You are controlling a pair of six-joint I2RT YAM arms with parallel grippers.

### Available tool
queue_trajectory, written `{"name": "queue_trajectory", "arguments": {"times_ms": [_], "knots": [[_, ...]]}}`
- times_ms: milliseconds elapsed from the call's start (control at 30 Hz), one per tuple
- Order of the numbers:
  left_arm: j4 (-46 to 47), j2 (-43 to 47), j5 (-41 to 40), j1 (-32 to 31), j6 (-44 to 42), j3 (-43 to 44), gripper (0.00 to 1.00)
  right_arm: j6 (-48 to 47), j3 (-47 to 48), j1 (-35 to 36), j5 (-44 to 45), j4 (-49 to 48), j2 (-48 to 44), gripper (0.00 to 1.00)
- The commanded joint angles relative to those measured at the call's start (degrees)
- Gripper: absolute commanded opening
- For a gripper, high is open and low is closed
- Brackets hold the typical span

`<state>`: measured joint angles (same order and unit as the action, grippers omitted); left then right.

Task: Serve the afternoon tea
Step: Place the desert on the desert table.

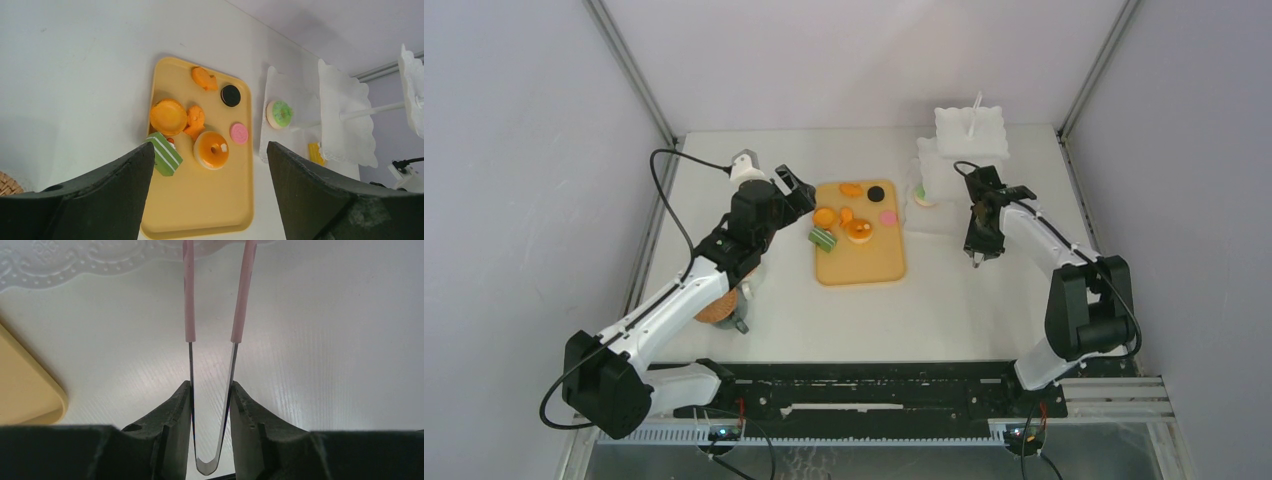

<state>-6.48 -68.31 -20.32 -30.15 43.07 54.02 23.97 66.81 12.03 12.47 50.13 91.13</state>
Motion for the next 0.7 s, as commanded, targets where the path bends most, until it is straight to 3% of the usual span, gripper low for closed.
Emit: {"name": "queue_trajectory", "arguments": {"times_ms": [0,667], "knots": [[2.36,1.15,-0.18,-0.35,-0.01,3.88,0.87,0.91,-1.19,0.85,1.72,-0.40,-3.62,0.37],[2.52,3.00,-0.60,-0.44,0.26,1.90,0.87,1.30,-3.26,3.20,2.88,0.25,-8.04,0.35]]}}
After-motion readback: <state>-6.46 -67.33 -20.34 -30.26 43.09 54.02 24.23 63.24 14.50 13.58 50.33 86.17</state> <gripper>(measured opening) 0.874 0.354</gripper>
